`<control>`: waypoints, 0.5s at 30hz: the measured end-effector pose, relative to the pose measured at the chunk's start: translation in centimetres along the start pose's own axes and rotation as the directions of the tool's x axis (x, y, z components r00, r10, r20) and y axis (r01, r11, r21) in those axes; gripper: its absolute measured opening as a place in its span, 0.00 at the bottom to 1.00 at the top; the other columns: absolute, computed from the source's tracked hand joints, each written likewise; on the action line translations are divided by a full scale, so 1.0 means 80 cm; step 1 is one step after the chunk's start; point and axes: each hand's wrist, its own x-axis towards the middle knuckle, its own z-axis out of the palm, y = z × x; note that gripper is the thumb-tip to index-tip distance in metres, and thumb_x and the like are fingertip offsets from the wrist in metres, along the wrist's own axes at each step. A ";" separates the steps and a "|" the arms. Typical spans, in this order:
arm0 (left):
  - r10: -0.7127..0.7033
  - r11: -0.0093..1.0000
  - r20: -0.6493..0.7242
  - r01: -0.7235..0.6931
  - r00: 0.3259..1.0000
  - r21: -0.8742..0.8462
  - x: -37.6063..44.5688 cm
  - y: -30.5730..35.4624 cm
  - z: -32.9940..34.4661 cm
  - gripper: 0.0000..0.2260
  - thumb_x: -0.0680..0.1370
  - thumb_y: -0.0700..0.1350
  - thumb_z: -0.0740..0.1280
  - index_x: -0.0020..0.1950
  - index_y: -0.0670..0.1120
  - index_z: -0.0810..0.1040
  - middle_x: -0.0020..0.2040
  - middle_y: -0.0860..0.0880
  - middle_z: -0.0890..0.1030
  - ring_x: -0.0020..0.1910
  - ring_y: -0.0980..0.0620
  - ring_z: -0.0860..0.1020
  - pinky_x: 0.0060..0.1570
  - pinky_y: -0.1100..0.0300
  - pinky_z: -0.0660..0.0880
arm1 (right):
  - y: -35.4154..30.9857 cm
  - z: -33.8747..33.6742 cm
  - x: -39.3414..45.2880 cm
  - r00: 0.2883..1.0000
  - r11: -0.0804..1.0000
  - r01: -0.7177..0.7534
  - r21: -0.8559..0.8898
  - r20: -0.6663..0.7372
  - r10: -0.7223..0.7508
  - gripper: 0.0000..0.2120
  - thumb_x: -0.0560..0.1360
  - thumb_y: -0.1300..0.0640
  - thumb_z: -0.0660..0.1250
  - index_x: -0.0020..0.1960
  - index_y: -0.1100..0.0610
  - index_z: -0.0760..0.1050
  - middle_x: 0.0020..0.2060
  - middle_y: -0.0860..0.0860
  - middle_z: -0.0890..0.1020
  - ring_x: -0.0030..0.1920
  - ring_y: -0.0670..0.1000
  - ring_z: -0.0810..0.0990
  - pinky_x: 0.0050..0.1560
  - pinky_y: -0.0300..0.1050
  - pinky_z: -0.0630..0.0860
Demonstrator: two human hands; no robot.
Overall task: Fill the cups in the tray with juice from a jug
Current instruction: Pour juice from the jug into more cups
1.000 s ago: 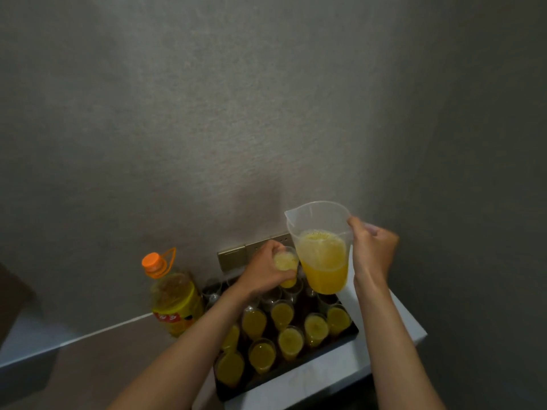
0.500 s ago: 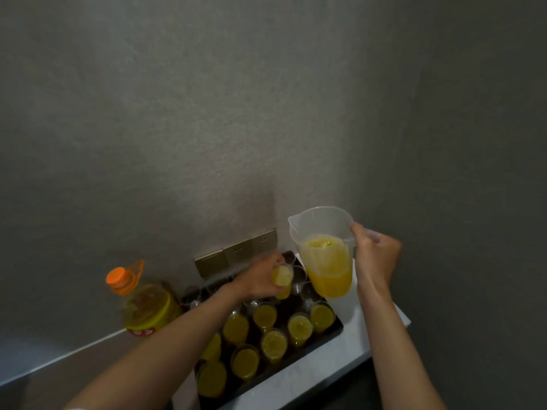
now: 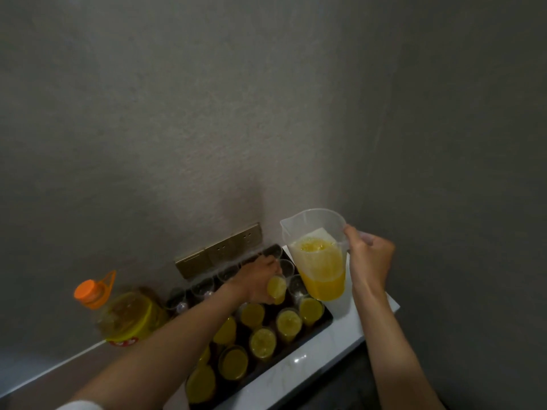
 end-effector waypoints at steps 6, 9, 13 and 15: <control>0.047 0.999 0.010 -0.047 0.999 0.018 0.007 -0.006 0.020 0.31 0.67 0.52 0.79 0.68 0.54 0.71 0.71 0.52 0.68 0.70 0.48 0.67 0.56 0.54 0.75 | 0.004 -0.006 0.006 1.000 1.000 -0.013 -0.024 -0.007 0.013 0.21 0.77 0.56 0.72 0.33 0.72 0.74 0.26 0.56 0.73 0.29 0.51 0.70 0.36 0.44 0.72; 0.072 0.997 0.032 -0.073 0.997 0.034 0.012 -0.007 0.029 0.33 0.67 0.52 0.79 0.68 0.54 0.70 0.72 0.52 0.68 0.72 0.47 0.67 0.60 0.50 0.75 | 0.006 -0.009 0.010 0.999 0.999 -0.030 -0.037 -0.015 0.029 0.21 0.77 0.57 0.72 0.28 0.59 0.70 0.23 0.50 0.69 0.27 0.50 0.66 0.34 0.44 0.68; 0.090 0.994 0.025 -0.092 0.996 0.064 0.018 -0.009 0.041 0.33 0.66 0.52 0.79 0.68 0.55 0.69 0.71 0.52 0.70 0.68 0.48 0.68 0.58 0.52 0.73 | 0.013 -0.011 0.017 0.999 0.998 -0.042 -0.055 -0.021 0.041 0.21 0.77 0.56 0.72 0.28 0.56 0.69 0.22 0.50 0.67 0.27 0.50 0.65 0.33 0.44 0.67; 0.092 0.993 0.021 -0.093 0.996 0.075 0.018 -0.009 0.045 0.33 0.67 0.52 0.79 0.68 0.55 0.69 0.71 0.51 0.71 0.68 0.48 0.68 0.58 0.52 0.72 | 0.017 -0.011 0.020 0.999 0.997 -0.048 -0.063 -0.027 0.047 0.22 0.77 0.55 0.72 0.29 0.63 0.71 0.23 0.55 0.69 0.27 0.51 0.67 0.34 0.46 0.69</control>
